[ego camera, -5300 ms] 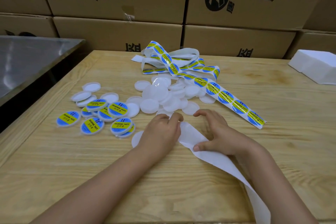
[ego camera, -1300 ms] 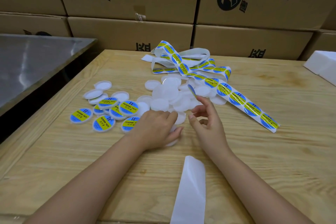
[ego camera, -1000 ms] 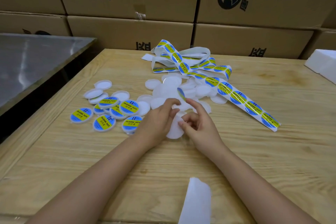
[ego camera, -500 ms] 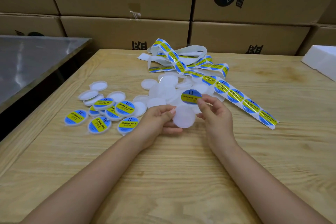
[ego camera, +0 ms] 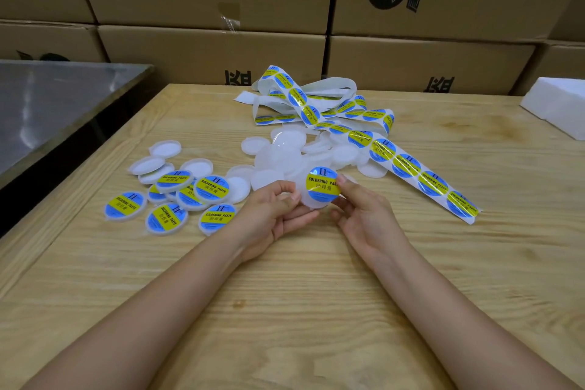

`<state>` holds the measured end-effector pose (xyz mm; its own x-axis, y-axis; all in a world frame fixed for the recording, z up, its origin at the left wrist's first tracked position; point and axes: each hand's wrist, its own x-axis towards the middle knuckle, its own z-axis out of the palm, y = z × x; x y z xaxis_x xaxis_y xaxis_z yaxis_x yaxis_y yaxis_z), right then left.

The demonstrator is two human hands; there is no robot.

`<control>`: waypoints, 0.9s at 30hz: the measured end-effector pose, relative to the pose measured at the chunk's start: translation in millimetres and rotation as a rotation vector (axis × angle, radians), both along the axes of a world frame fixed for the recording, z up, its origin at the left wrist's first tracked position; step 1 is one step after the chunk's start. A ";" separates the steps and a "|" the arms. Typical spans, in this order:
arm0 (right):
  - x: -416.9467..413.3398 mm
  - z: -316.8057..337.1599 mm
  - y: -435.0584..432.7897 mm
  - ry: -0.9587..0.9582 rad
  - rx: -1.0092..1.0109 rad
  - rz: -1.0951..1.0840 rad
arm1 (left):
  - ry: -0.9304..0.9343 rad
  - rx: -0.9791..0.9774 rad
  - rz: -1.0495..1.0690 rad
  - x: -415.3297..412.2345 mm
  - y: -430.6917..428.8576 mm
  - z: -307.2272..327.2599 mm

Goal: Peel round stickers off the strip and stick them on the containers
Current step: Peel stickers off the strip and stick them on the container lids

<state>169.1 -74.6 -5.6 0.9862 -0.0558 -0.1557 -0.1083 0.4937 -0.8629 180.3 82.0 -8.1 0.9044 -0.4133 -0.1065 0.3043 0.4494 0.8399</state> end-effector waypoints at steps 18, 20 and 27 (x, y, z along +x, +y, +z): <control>3.2 -2.1 5.3 -0.076 -0.093 -0.095 | -0.016 0.024 -0.001 -3.6 -3.7 0.5; 3.0 -2.6 5.2 -0.085 -0.127 -0.117 | -0.009 0.029 0.005 -3.5 -4.6 1.2; 3.7 -2.8 1.7 -0.057 -0.194 -0.100 | 0.006 0.037 0.012 -4.2 -4.9 2.4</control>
